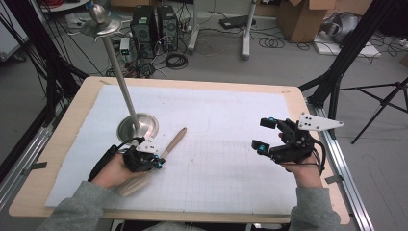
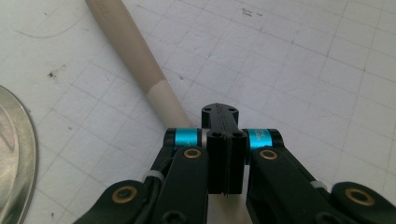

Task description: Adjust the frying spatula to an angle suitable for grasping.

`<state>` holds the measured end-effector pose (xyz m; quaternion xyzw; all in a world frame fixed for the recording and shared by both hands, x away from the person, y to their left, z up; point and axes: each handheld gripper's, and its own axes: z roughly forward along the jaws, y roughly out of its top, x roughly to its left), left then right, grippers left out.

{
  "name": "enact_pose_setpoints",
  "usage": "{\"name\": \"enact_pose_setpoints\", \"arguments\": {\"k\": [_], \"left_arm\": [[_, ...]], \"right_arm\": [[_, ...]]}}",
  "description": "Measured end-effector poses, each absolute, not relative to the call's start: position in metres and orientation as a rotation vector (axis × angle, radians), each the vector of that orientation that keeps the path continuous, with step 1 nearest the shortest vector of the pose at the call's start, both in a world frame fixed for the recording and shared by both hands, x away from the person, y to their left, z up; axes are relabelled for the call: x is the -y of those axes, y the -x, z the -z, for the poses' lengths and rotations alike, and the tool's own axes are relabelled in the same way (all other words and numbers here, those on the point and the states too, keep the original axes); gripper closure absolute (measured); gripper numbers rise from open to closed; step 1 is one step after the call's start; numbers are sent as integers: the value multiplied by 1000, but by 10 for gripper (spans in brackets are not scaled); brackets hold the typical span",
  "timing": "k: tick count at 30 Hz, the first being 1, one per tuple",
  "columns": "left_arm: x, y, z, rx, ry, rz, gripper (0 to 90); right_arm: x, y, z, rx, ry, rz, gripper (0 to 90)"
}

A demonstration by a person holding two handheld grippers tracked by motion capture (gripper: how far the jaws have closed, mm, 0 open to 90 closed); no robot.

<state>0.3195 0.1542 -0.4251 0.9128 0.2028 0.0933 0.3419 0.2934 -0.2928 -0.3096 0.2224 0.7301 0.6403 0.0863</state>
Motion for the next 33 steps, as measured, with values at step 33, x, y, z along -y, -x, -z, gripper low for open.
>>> {"name": "enact_pose_setpoints", "arguments": {"k": [33], "left_arm": [[-189,-345,422,-768,-2180,-276,898]], "right_arm": [[292,-294,310,-2175,-668,-1912,105]]}}
